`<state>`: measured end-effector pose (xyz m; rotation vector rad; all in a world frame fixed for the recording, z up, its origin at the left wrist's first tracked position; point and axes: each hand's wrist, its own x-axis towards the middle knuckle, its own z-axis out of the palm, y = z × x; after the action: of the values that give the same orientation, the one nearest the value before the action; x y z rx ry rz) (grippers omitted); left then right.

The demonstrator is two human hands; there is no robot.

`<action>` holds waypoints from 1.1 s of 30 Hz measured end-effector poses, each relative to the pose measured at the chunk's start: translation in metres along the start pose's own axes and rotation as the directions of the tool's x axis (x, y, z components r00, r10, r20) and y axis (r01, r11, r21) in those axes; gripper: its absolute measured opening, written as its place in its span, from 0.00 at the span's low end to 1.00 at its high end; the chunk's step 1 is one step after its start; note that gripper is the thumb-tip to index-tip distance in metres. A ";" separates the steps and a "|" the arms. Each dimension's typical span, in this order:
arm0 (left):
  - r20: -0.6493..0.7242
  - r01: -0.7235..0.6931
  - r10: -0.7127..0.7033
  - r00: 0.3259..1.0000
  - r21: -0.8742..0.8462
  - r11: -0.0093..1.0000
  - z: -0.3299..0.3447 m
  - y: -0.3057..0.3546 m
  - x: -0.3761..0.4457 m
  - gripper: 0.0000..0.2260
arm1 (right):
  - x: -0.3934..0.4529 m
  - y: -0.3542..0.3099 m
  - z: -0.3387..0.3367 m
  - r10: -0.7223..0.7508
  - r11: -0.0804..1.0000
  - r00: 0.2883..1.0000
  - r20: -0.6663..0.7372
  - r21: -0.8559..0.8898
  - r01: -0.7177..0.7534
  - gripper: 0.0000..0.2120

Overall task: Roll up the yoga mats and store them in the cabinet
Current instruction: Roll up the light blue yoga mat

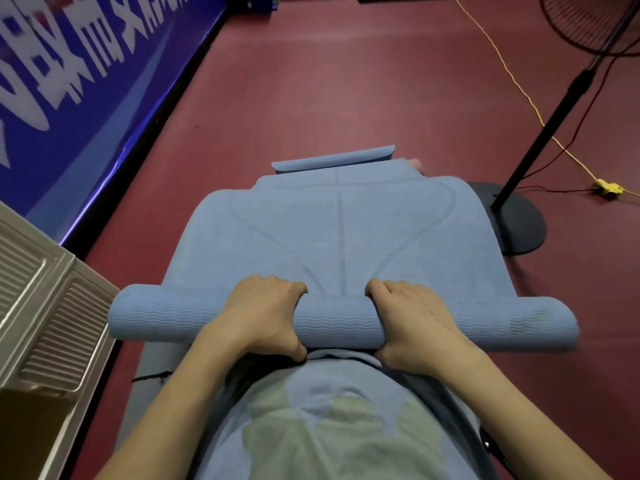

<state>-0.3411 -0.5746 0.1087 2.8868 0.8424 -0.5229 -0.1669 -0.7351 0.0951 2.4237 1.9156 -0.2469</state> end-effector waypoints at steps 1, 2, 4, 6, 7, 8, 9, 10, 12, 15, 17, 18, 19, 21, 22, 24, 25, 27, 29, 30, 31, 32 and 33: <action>-0.006 0.004 -0.004 1.000 -0.005 1.000 0.001 0.000 0.001 0.34 | 0.004 0.001 -0.002 0.002 1.000 1.000 0.026 0.015 -0.002 0.25; -0.011 0.011 -0.011 1.000 -0.018 1.000 0.002 -0.001 0.003 0.35 | 0.009 0.003 -0.004 0.005 0.999 0.998 0.061 0.035 -0.007 0.26; -0.027 0.025 -0.027 0.999 -0.061 0.998 0.003 -0.003 0.006 0.36 | 0.021 0.009 -0.011 0.005 0.998 0.989 0.150 0.064 -0.014 0.31; -0.046 0.033 -0.038 0.998 -0.102 0.994 0.001 -0.005 0.010 0.38 | 0.034 0.016 -0.019 0.004 0.996 0.971 0.240 0.091 -0.026 0.36; -0.045 0.028 -0.034 0.998 -0.110 0.993 0.000 -0.006 0.012 0.40 | 0.041 0.019 -0.022 0.003 0.993 0.959 0.283 0.115 -0.037 0.38; -0.035 0.020 -0.024 0.999 -0.114 0.993 -0.001 -0.006 0.014 0.43 | 0.047 0.022 -0.024 -0.001 0.989 0.946 0.325 0.141 -0.048 0.39; -0.025 0.009 -0.012 1.000 -0.117 0.993 -0.003 -0.006 0.016 0.44 | 0.053 0.024 -0.025 -0.008 0.985 0.930 0.367 0.165 -0.057 0.40; -0.018 -0.002 0.000 1.000 -0.118 0.993 -0.004 -0.006 0.017 0.45 | 0.059 0.026 -0.026 -0.019 0.980 0.914 0.406 0.186 -0.062 0.40; -0.039 -0.028 0.025 0.999 -0.078 0.997 -0.001 -0.009 0.019 0.45 | 0.066 0.029 -0.026 -0.044 0.975 0.887 0.461 0.214 -0.063 0.38; -0.185 -0.065 0.078 0.980 0.076 0.995 0.012 -0.013 0.018 0.45 | 0.073 0.030 -0.030 -0.064 0.965 0.856 0.513 0.250 -0.077 0.37; -0.267 -0.037 0.058 0.962 0.082 0.996 0.021 -0.011 0.017 0.45 | 0.078 0.031 -0.036 -0.086 0.954 0.833 0.547 0.286 -0.089 0.35; -0.307 -0.024 0.044 0.951 0.069 0.997 0.025 -0.010 0.017 0.45 | 0.080 0.031 -0.039 -0.095 0.950 0.820 0.565 0.298 -0.095 0.35; -0.343 -0.018 0.038 0.939 0.061 0.998 0.028 -0.008 0.018 0.45 | 0.081 0.030 -0.041 -0.096 0.949 0.812 0.575 0.300 -0.100 0.34; -0.400 -0.030 0.064 0.914 0.089 0.996 0.032 -0.008 0.019 0.45 | 0.077 0.028 -0.041 -0.057 0.956 0.826 0.561 0.268 -0.116 0.36; -0.422 -0.041 0.086 0.902 0.116 0.992 0.032 -0.009 0.020 0.44 | 0.071 0.025 -0.039 -0.017 0.962 0.851 0.526 0.239 -0.129 0.37; -0.399 -0.047 0.110 0.910 0.166 0.985 0.025 -0.008 0.022 0.43 | 0.053 0.017 -0.034 0.062 0.982 0.919 0.389 0.143 -0.127 0.34; -0.346 -0.046 0.108 0.932 0.181 0.982 0.019 -0.008 0.023 0.43 | 0.044 0.013 -0.030 0.072 0.993 0.951 0.299 0.063 -0.095 0.32; -0.213 -0.049 0.078 0.974 0.138 0.989 0.005 -0.009 0.028 0.40 | 0.032 0.006 -0.018 0.036 0.996 0.993 0.116 -0.084 -0.026 0.27; -0.110 -0.061 0.065 0.992 0.042 0.997 -0.011 -0.011 0.039 0.38 | 0.030 0.004 -0.007 0.032 0.995 0.999 -0.016 -0.099 -0.034 0.24; -0.062 -0.062 0.061 0.996 -0.008 0.998 -0.018 -0.013 0.045 0.36 | 0.032 0.004 -0.001 0.040 0.995 0.998 -0.056 -0.088 -0.045 0.24; -0.012 -0.061 0.060 0.998 -0.050 0.997 -0.023 -0.016 0.050 0.35 | 0.034 0.005 0.004 0.043 0.995 0.995 -0.094 -0.091 -0.052 0.25; 0.041 -0.059 0.063 0.997 -0.091 0.994 -0.028 -0.018 0.056 0.34 | 0.037 0.006 0.011 0.040 0.993 0.991 -0.129 -0.109 -0.054 0.26; 0.090 -0.055 0.067 0.994 -0.133 0.990 -0.031 -0.021 0.061 0.33 | 0.040 0.007 0.017 0.034 0.989 0.985 -0.170 -0.133 -0.057 0.27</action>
<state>-0.2953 -0.5207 0.1171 2.7363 0.7427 -0.5699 -0.1527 -0.7002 0.0720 2.4631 1.8658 0.0915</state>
